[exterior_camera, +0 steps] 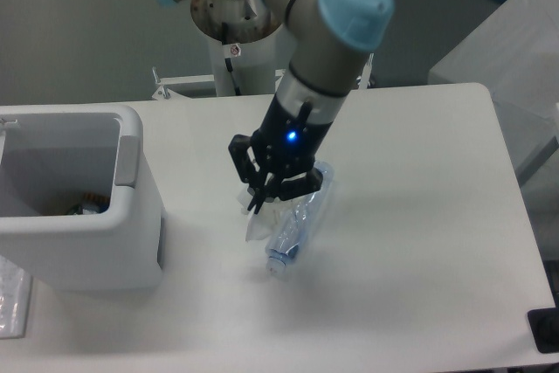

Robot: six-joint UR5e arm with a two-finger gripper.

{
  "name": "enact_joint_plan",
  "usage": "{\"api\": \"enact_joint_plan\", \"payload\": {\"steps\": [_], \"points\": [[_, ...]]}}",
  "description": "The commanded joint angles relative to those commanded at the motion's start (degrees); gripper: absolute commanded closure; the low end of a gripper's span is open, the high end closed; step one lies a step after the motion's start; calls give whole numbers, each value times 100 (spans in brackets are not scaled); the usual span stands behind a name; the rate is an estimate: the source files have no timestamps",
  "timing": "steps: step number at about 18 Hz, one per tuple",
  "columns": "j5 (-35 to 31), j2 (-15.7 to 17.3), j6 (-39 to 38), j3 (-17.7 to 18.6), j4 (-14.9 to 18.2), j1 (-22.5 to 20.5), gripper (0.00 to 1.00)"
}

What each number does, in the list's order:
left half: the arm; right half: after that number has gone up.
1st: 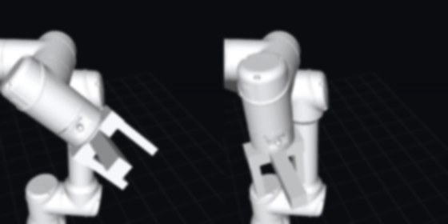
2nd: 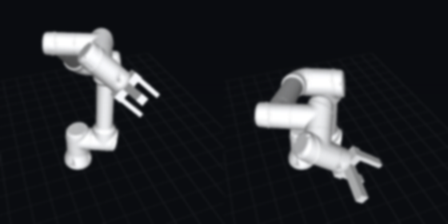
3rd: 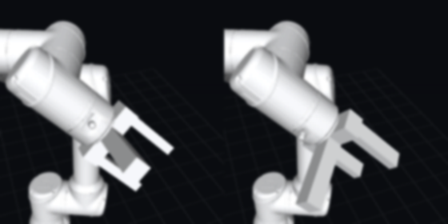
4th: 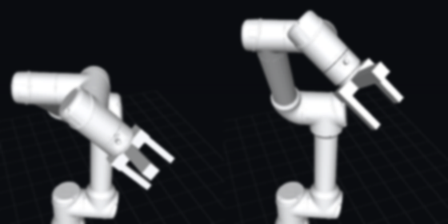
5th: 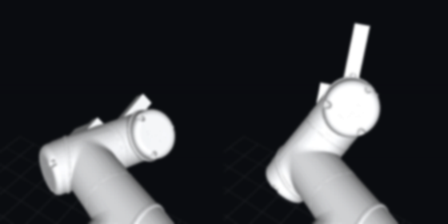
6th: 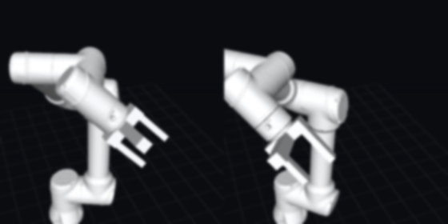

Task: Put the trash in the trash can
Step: 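Lower the gripper onto the tissue and close on it, then lift the tissue and carry it over the white bin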

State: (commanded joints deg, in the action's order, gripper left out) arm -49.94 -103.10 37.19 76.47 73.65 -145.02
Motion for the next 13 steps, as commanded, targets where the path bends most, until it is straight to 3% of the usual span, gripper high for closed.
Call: {"api": "enact_joint_plan", "payload": {"steps": [3, 8, 13], "points": [[378, 175, -247, -36, -18, 26, 100], [897, 720, -379, 376, -18, 175, 100], [907, 800, -940, 465, -35, 623, 100]]}}
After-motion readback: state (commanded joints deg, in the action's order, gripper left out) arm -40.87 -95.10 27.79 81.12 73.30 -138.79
